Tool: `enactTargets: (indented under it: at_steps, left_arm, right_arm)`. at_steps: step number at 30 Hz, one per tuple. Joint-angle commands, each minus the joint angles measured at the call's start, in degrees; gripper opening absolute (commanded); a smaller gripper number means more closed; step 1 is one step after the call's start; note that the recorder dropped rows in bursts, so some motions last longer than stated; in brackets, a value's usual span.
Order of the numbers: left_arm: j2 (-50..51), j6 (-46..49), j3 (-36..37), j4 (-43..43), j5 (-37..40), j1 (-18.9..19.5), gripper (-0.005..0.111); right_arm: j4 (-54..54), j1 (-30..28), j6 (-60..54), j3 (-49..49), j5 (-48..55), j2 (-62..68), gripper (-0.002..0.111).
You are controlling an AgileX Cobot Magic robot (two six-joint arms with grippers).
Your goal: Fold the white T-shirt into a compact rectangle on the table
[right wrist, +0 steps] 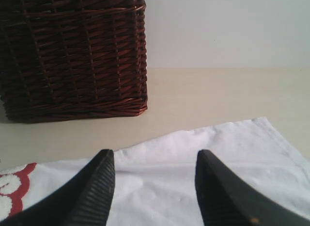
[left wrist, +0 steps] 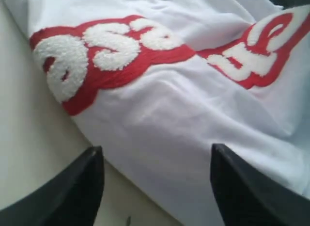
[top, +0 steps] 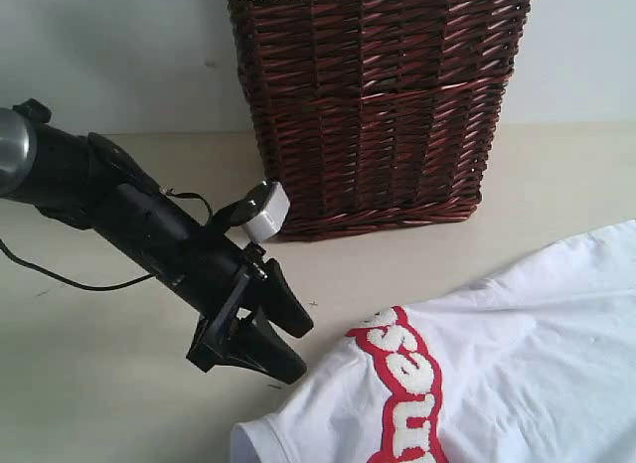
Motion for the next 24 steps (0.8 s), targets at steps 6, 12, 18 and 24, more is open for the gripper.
enactTargets:
  at_steps: [6,12,18,24]
  left_arm:
    - [2.37,-2.24,0.13,-0.60,1.24,-5.21,0.062]
    - [3.41,-4.03,0.13,1.66,-7.13,-9.09,0.062]
    - [3.41,-5.21,0.13,1.13,-12.85,-9.47,0.033]
    - [3.41,-6.45,0.13,8.11,-18.13,-9.07,0.000]
  right_arm:
    - [0.05,-0.16,-0.51,0.24,-0.60,0.09,0.051]
    - [0.05,-0.16,-0.51,0.24,-0.60,0.09,0.051]
    - [0.05,-0.16,-0.51,0.24,-0.60,0.09,0.051]
    - [0.05,-0.16,-0.51,0.24,-0.60,0.09,0.051]
